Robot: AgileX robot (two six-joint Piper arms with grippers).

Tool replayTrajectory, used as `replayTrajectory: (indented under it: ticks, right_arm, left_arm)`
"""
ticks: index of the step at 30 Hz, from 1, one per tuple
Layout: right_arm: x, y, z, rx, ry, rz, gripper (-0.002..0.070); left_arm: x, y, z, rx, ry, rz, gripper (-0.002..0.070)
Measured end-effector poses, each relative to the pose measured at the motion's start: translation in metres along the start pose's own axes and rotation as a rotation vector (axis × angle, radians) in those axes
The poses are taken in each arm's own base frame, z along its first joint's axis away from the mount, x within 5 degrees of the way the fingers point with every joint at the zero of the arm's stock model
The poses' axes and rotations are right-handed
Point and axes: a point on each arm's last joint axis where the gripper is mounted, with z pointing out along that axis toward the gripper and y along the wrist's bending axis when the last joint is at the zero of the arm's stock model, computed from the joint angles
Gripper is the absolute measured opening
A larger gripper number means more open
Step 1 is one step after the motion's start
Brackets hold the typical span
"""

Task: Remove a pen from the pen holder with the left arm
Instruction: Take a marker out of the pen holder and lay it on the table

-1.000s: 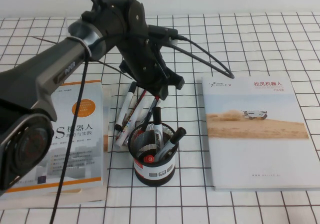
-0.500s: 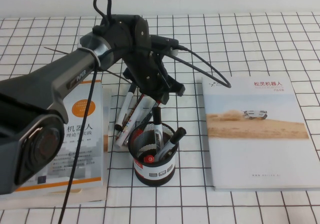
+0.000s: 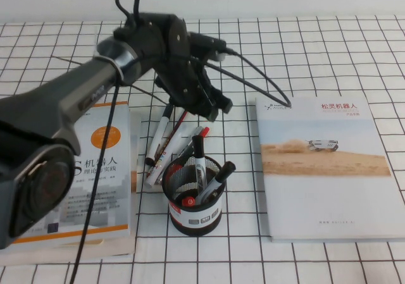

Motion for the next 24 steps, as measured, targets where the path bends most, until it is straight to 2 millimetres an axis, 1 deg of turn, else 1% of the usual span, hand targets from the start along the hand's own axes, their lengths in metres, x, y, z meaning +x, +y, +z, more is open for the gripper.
replayTrajectory:
  ticks: [2,3,4,5,7,8,11,12,13,14,17,19,24]
  right_arm:
    - [0.0,0.0,0.0,0.0,0.0,0.0,-0.0012]
    - [0.0,0.0,0.0,0.0,0.0,0.0,-0.0012]
    - [0.0,0.0,0.0,0.0,0.0,0.0,-0.0012]
    - [0.0,0.0,0.0,0.0,0.0,0.0,-0.0012]
    - [0.0,0.0,0.0,0.0,0.0,0.0,-0.0012]
    - [0.0,0.0,0.0,0.0,0.0,0.0,-0.0012]
    - [0.0,0.0,0.0,0.0,0.0,0.0,-0.0012]
    - [0.0,0.0,0.0,0.0,0.0,0.0,-0.0013]
    - [0.0,0.0,0.0,0.0,0.0,0.0,-0.0013]
    - [0.0,0.0,0.0,0.0,0.0,0.0,-0.0012]
    - [0.0,0.0,0.0,0.0,0.0,0.0,-0.0013]
    - [0.0,0.0,0.0,0.0,0.0,0.0,-0.0013]
    - [0.0,0.0,0.0,0.0,0.0,0.0,-0.0013]
  left_arm:
    - [-0.004,-0.001,-0.023,-0.02,-0.03,0.016,0.0294]
    - [-0.006,-0.003,-0.039,-0.03,-0.058,0.023,0.0283]
    - [-0.008,-0.004,-0.057,-0.04,-0.088,0.029,0.0258]
    - [-0.007,-0.007,-0.071,-0.048,-0.107,0.036,0.0228]
    - [-0.003,-0.012,-0.112,-0.071,-0.173,0.05,0.0126]
    - [0.001,-0.014,-0.124,-0.08,-0.189,0.054,0.0082]
    - [0.016,-0.02,-0.165,-0.122,-0.26,0.067,0.0024]
    - [0.024,-0.021,-0.172,-0.135,-0.266,0.059,0.0018]
    - [0.032,-0.023,-0.187,-0.163,-0.291,0.056,0.001]
    - [0.041,-0.023,-0.197,-0.185,-0.303,0.047,0.0006]
    - [0.07,-0.025,-0.215,-0.236,-0.307,0.022,0.0002]
    - [0.092,-0.028,-0.228,-0.256,-0.312,0.002,0.0001]
    - [0.149,-0.039,-0.251,-0.257,-0.365,-0.062,0.0]
